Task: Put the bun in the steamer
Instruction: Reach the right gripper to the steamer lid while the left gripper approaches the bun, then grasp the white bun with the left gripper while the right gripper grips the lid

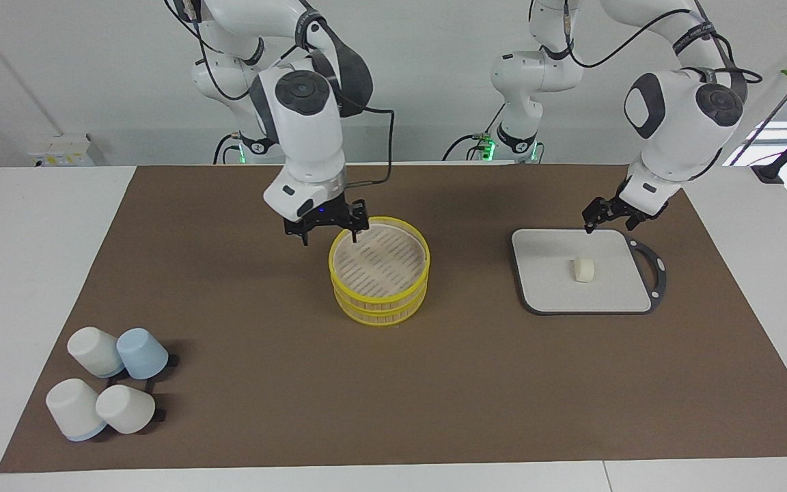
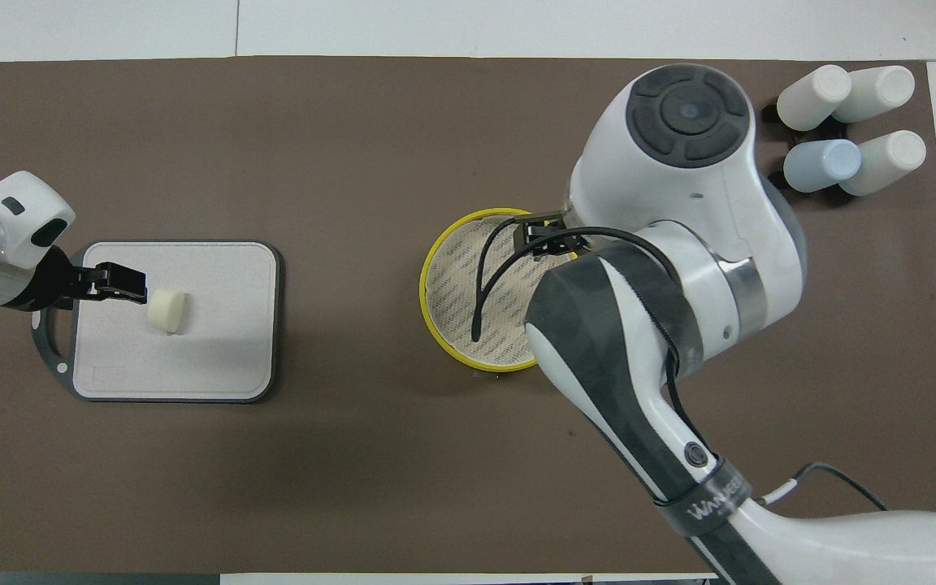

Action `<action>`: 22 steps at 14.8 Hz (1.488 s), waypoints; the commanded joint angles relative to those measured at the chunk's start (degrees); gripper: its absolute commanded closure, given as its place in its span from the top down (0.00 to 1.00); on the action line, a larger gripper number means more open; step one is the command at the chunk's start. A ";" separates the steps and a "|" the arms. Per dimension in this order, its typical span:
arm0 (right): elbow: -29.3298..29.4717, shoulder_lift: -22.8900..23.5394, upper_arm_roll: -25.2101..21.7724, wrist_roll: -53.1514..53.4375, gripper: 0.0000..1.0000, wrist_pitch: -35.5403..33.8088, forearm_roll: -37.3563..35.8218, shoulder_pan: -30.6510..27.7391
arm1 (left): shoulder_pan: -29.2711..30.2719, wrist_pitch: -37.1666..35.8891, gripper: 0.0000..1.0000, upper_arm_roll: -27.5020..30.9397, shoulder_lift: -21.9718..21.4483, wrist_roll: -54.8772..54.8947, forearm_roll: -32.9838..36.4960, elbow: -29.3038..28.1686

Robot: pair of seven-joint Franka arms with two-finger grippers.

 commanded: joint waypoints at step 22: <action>12.50 17.96 -0.59 23.15 0.67 9.10 -0.69 13.72 | 0.77 20.46 0.98 -0.30 10.94 0.04 5.49 -8.72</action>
